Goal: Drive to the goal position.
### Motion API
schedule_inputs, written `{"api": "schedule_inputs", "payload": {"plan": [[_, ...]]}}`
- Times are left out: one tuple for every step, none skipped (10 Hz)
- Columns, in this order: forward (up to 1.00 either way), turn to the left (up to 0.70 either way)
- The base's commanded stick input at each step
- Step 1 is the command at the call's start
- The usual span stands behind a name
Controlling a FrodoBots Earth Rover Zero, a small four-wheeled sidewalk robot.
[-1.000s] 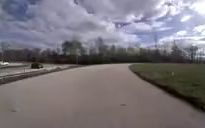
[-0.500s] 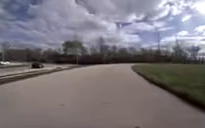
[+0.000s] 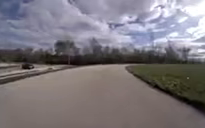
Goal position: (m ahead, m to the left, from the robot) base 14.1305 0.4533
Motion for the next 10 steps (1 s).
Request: {"api": "schedule_inputs", "payload": {"plan": [[1.00, 0.00], [1.00, 0.00], [1.00, 0.00], [1.00, 0.00], [1.00, 0.00], [1.00, 0.00], [1.00, 0.00], [1.00, 0.00], [1.00, 0.00], [1.00, 0.00]]}}
